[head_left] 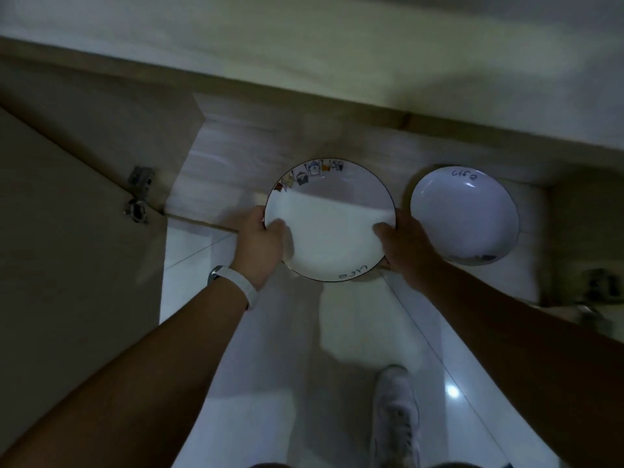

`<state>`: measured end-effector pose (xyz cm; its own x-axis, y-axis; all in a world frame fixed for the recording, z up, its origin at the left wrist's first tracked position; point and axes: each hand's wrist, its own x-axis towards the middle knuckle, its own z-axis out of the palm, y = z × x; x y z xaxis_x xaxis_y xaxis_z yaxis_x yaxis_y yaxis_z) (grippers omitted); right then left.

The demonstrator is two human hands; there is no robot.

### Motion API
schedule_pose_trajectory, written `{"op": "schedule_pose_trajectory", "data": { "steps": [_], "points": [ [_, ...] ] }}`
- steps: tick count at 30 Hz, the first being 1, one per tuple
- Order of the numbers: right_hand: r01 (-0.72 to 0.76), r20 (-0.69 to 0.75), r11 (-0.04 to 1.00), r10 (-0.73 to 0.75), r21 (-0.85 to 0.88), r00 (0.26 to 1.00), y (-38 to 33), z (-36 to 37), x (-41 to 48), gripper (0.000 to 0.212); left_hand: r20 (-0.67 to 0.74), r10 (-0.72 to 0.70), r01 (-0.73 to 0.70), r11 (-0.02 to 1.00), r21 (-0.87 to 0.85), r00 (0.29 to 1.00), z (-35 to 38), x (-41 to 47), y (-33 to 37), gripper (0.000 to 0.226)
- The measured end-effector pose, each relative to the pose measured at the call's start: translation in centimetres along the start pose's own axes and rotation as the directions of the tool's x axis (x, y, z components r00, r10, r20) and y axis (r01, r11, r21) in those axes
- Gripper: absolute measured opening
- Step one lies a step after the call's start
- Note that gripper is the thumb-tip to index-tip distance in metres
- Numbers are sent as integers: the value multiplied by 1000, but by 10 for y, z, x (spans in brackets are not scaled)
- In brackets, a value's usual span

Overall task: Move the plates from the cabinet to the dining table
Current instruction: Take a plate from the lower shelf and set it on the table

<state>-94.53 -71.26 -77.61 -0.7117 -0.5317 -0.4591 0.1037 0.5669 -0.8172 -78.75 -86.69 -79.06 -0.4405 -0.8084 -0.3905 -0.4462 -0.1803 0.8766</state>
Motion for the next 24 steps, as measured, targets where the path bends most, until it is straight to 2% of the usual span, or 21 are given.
{"op": "schedule_pose_trajectory", "data": {
  "steps": [5,11,14,17,24],
  "points": [
    [-68,31,997,67,31,997,-16,-19,-69,20,62,-37,37,999,-8,997,-23,-64,21,23],
    [-140,65,990,141,-18,988,-50,-36,-154,16,33,-157,159,984,-83,987,-55,-159,51,15],
    [-160,84,986,163,-40,983,-73,-45,-199,23,29,-186,188,974,-129,982,-78,-201,76,15],
    [-183,74,982,180,35,981,-108,-53,-244,16,34,-178,182,972,-151,983,-103,-234,107,18],
    [-182,-15,978,184,98,983,-198,-82,-370,16,142,-148,171,971,-165,979,-167,-317,208,26]
  ]
}}
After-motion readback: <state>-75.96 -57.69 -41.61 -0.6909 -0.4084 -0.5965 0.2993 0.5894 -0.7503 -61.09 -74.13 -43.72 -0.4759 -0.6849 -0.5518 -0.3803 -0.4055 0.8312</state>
